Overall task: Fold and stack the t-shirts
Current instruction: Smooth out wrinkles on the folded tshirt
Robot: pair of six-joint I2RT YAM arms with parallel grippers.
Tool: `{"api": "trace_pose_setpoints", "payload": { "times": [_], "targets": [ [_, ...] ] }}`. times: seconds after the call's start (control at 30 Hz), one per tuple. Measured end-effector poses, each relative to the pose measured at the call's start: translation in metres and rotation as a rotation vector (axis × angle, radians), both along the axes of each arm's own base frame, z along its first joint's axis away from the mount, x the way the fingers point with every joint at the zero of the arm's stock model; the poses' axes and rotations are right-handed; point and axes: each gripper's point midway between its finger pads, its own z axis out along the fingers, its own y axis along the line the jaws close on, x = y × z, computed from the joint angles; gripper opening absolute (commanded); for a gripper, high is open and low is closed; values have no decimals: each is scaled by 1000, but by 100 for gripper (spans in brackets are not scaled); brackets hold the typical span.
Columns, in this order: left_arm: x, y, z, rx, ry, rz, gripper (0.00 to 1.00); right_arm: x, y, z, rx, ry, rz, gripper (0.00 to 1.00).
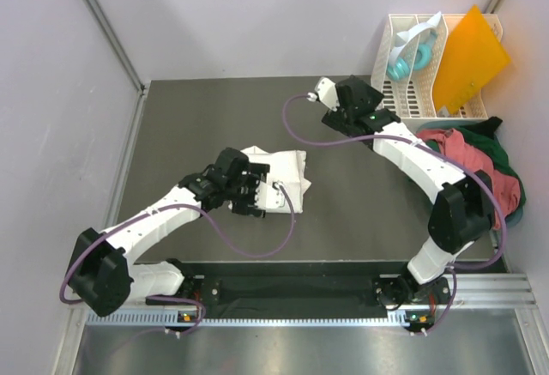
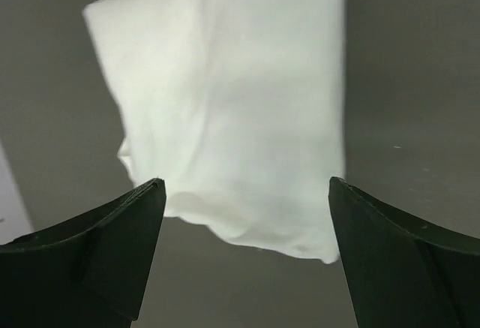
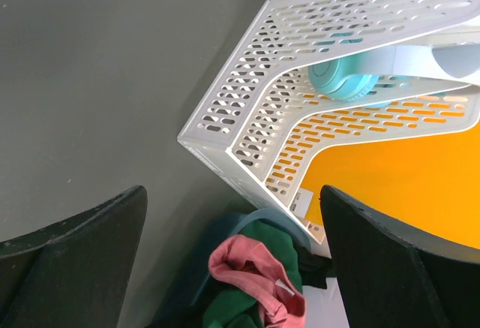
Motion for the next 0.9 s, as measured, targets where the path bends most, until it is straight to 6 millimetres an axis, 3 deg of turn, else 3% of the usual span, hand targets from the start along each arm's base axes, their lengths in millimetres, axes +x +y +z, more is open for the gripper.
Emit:
{"api": "trace_pose_setpoints", "payload": {
  "times": [0.17,0.33,0.67,0.9],
  "targets": [
    [-32,0,-17,1,153,-57,96,-1,-1,10,-4,-24,3,98],
    [-47,-3,-22,-24,226,-73,96,0,0,13,-11,-34,10,98],
    [-37,11,-68,-7,233,95,97,0,-1,13,-15,-36,7,98],
    [-18,6,-61,-54,155,158,97,-1,1,14,-20,-37,14,98]
  ]
}}
